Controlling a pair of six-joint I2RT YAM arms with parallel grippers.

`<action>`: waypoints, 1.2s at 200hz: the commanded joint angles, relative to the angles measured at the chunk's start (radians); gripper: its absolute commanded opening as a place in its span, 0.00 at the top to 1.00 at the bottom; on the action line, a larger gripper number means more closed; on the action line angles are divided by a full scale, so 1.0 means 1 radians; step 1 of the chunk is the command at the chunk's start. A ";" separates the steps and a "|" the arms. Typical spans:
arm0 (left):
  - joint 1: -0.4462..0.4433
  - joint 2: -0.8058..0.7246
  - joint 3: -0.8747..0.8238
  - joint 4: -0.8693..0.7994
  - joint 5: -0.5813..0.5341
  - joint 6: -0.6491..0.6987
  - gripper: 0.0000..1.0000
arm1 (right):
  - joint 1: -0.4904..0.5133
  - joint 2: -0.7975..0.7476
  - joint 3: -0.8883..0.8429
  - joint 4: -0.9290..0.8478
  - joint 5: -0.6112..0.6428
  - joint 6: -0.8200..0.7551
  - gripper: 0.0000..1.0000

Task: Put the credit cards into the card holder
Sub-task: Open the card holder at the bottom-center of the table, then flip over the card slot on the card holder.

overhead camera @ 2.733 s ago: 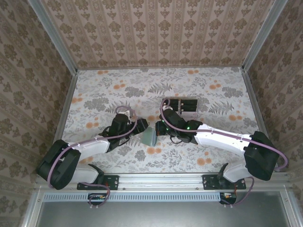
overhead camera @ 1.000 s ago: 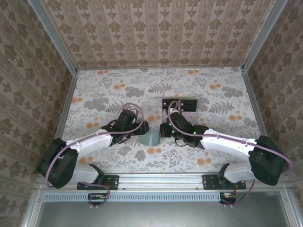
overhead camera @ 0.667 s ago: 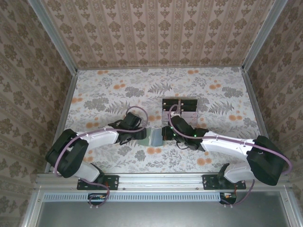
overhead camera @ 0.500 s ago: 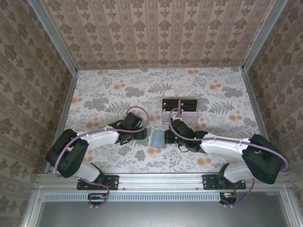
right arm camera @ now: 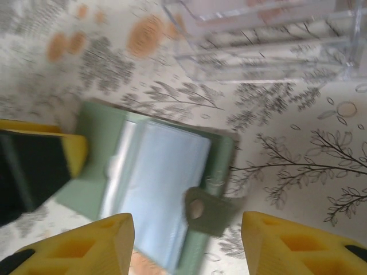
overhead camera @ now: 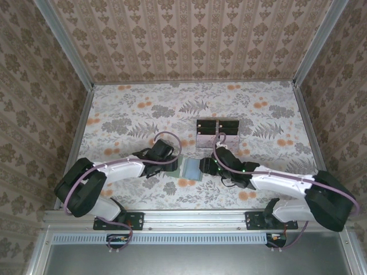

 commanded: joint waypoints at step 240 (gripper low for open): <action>-0.022 -0.061 -0.063 -0.093 -0.040 -0.047 0.32 | -0.056 0.219 0.016 0.095 -0.092 0.029 0.51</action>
